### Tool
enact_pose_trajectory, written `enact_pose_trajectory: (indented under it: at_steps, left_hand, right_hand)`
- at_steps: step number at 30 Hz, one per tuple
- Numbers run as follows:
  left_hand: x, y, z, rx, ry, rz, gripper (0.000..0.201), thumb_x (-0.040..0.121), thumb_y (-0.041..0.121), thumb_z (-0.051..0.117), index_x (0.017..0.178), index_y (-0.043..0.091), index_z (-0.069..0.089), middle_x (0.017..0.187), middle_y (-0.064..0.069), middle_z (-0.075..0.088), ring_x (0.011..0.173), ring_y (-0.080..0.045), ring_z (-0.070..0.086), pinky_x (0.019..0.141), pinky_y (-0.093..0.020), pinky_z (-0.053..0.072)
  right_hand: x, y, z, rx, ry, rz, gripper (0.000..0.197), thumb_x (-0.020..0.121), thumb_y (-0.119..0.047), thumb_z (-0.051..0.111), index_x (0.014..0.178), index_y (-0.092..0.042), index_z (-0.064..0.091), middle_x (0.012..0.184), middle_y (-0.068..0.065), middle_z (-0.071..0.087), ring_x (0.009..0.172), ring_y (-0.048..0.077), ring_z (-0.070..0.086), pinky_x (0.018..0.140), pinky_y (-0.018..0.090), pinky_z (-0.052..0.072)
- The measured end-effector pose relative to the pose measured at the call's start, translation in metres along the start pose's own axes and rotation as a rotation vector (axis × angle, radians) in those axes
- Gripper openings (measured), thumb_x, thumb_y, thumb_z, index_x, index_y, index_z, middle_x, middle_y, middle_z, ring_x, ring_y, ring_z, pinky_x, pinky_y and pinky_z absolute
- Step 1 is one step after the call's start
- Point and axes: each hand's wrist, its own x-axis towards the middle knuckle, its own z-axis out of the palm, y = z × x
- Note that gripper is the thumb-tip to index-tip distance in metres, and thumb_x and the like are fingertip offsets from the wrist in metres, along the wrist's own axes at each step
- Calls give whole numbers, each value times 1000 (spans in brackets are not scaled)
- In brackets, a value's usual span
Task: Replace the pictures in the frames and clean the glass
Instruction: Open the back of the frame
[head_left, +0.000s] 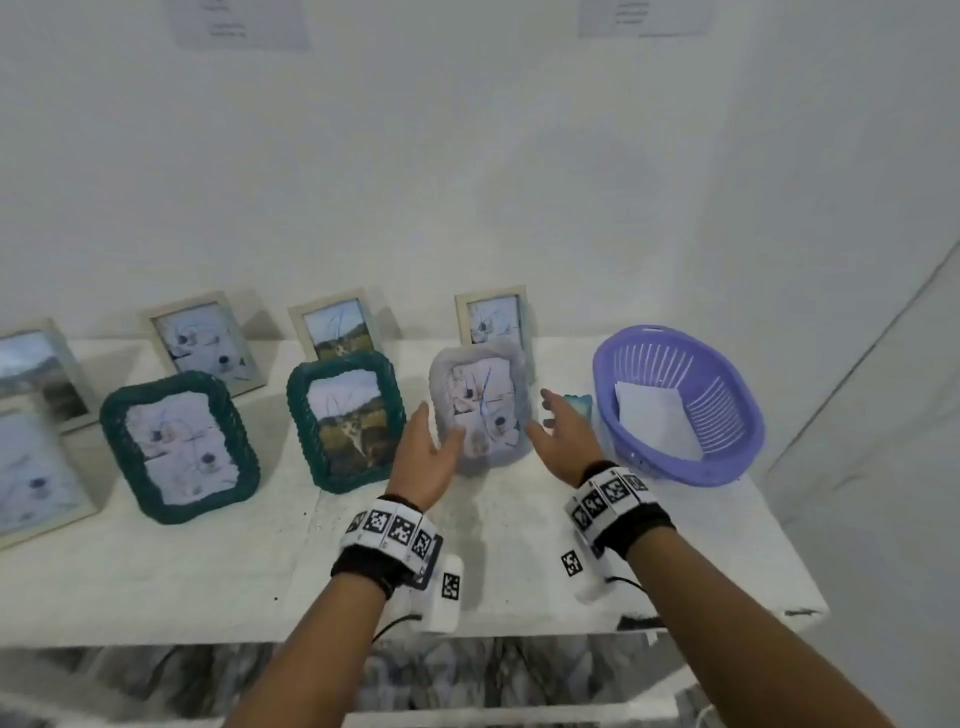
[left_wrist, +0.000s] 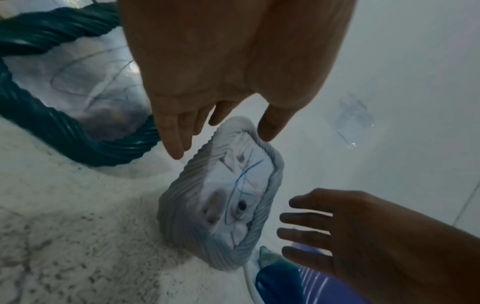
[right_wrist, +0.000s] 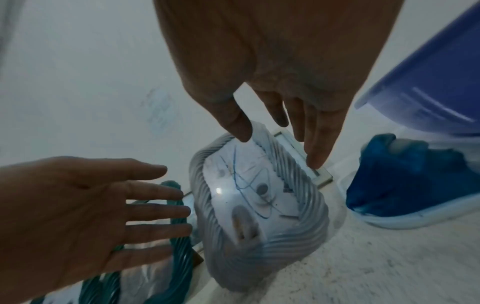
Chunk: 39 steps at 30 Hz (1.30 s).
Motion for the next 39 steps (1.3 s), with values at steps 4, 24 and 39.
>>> enact_pose_trajectory:
  at_steps: [4,24,39]
  left_hand:
    - [8,6,12,-56,7,18,58,100,28,53,151,17,30,148,3,42,134,-17,43,113,-40,36]
    - [-51,22,11,6,-95,66,26,93,45,58,115,53,47,110,20,62,94,4,61,75,-12,49]
    - [-59,-4,52,-556,-284,-96,111,67,64,75,153,44,7,151,5,44,127,-11,55,89,-18,52]
  right_hand:
    - [29,4,1,-1,-46,66,62,95,-28,53,149,-8,27,149,13,39,133,32,42,110,47,35]
    - [-55,42,-7,1125,5,207,17,95,-12,52,112,-10,51,131,24,52,119,39,54,100,57,44]
    - [-66,16,9,1103,-75,358,40,97,-41,48,129,-16,52,124,16,60,89,32,68,71,39,56]
